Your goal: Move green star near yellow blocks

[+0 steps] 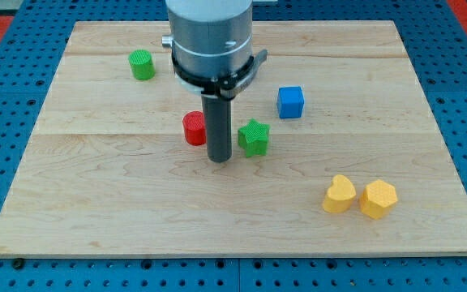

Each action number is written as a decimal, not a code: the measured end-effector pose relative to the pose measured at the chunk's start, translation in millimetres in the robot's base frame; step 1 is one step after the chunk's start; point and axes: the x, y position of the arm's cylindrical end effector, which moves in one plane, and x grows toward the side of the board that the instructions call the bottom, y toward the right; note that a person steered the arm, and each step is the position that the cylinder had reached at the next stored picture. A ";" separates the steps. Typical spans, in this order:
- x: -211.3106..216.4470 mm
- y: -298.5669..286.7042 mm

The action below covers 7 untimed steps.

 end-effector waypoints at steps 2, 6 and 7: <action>-27.2 24.3; -16.6 78.0; 27.3 87.7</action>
